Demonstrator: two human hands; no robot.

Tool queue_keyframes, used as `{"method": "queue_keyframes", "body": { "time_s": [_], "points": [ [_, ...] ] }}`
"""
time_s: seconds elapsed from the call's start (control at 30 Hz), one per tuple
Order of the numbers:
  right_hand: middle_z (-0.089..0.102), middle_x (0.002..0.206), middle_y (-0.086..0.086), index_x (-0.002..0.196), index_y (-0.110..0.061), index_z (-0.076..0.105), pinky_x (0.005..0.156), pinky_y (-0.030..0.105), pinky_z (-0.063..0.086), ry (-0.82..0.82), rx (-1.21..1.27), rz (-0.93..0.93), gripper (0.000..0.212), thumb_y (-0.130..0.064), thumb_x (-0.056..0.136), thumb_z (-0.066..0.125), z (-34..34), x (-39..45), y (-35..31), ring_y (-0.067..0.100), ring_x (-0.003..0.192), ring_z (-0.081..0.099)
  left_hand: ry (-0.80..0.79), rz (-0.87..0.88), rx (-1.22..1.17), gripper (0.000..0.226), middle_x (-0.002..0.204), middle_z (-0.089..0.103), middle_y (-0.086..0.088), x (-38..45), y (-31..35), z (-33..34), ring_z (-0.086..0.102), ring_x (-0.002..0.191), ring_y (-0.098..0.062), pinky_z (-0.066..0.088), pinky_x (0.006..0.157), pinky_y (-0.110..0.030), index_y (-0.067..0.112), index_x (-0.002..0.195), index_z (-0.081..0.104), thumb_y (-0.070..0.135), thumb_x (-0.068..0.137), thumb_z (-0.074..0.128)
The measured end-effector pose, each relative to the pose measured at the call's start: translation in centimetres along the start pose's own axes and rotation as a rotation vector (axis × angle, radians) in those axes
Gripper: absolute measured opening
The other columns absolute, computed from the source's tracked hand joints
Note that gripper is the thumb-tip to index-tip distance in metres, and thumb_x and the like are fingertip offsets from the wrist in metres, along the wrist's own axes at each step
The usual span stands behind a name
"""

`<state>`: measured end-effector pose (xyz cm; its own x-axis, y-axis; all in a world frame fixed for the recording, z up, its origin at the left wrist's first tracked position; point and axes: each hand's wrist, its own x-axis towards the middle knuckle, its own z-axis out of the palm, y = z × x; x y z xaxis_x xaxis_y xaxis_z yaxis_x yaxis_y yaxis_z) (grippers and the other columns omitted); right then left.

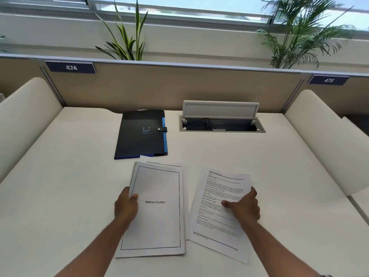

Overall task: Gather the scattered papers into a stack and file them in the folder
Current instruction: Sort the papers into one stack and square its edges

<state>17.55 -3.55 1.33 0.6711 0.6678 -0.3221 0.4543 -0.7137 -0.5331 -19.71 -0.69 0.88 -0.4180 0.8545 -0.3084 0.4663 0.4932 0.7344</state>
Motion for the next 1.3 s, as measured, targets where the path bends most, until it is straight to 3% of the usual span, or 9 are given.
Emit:
{"method": "queue_keyframes", "body": {
  "time_s": [0.07,0.17,0.4,0.67,0.83,0.93,1.07,1.17,1.3],
  "points": [
    [0.062,0.137,0.015,0.15,-0.013,0.03,0.102,0.051,0.05,0.003,0.092,-0.032,0.11,-0.031,0.065,0.097,-0.2,0.1,0.6,0.039,0.124,0.06,-0.016,0.045,-0.022,0.009,0.097,0.063,-0.008,0.1,0.0,-0.1,0.059,0.094,-0.036,0.049,0.081,-0.04,0.011,0.105,0.055,0.014,0.098,0.05],
    [0.069,0.128,0.013,0.14,-0.016,0.047,0.093,0.044,0.054,0.026,0.105,-0.105,0.067,-0.019,0.083,0.082,-0.7,0.0,1.2,0.037,0.111,0.067,-0.068,0.137,-0.091,0.011,0.106,0.066,-0.005,0.3,0.1,-0.3,0.06,0.097,-0.031,0.049,0.086,-0.04,0.014,0.108,0.056,0.012,0.098,0.051],
    [0.075,0.108,0.006,0.116,-0.013,0.07,0.089,0.039,0.056,-0.115,0.297,-0.199,0.024,-0.012,0.092,0.073,-1.2,0.8,0.8,0.028,0.102,0.07,-0.168,0.142,-0.298,0.027,0.115,0.068,-0.007,0.1,0.9,-0.2,0.064,0.106,-0.028,0.052,0.096,-0.048,0.012,0.126,0.058,0.01,0.1,0.052],
    [0.071,0.124,0.005,0.129,-0.016,0.064,0.105,0.05,0.053,-0.469,0.576,-0.085,0.037,-0.042,0.105,0.053,2.8,-1.4,-1.8,0.026,0.115,0.067,-0.2,0.128,-0.268,0.028,0.121,0.064,-0.007,-1.6,2.4,2.9,0.06,0.111,-0.027,0.049,0.097,-0.039,0.013,0.127,0.056,0.013,0.1,0.053],
    [0.073,0.12,-0.007,0.126,-0.023,0.063,0.082,0.022,0.053,-0.576,0.597,-0.147,0.066,-0.058,0.074,0.083,3.5,-2.0,-2.5,0.009,0.11,0.068,-0.187,0.114,-0.203,0.035,0.132,0.059,-0.009,-2.4,3.1,4.7,0.055,0.119,-0.028,0.043,0.103,-0.037,0.011,0.136,0.051,0.018,0.101,0.05],
    [0.077,0.109,-0.017,0.119,-0.026,0.064,0.078,0.014,0.056,-0.641,0.62,-0.177,0.063,-0.038,0.066,0.096,3.8,-1.8,-2.3,0.003,0.105,0.071,-0.204,0.121,-0.214,0.037,0.135,0.057,-0.007,-3.0,3.7,5.2,0.054,0.12,-0.027,0.043,0.105,-0.038,0.014,0.139,0.048,0.021,0.102,0.049],
    [0.08,0.109,0.003,0.121,-0.013,0.069,0.082,0.037,0.063,-0.645,0.748,-0.19,0.052,-0.003,0.074,0.089,4.2,-2.0,-2.4,0.027,0.103,0.076,-0.236,0.14,-0.268,0.035,0.134,0.058,-0.003,-3.5,4.5,5.4,0.055,0.116,-0.021,0.045,0.102,-0.036,0.02,0.138,0.048,0.023,0.103,0.048],
    [0.079,0.113,0.009,0.125,-0.008,0.068,0.082,0.037,0.063,-0.656,0.834,-0.235,0.051,0.004,0.077,0.083,3.4,-2.0,-2.9,0.029,0.102,0.076,-0.285,0.125,-0.373,0.03,0.132,0.057,0.002,-3.4,5.1,4.9,0.056,0.121,-0.021,0.048,0.102,-0.041,0.027,0.132,0.047,0.023,0.103,0.049],
    [0.077,0.118,0.012,0.124,-0.009,0.067,0.082,0.036,0.062,-0.686,0.914,-0.307,0.047,0.004,0.081,0.079,1.0,-1.9,-3.8,0.032,0.106,0.075,-0.418,0.082,-0.549,0.042,0.121,0.062,0.001,-3.8,6.7,3.3,0.064,0.106,-0.017,0.057,0.078,-0.03,0.03,0.129,0.033,0.027,0.097,0.06]
  ]
}}
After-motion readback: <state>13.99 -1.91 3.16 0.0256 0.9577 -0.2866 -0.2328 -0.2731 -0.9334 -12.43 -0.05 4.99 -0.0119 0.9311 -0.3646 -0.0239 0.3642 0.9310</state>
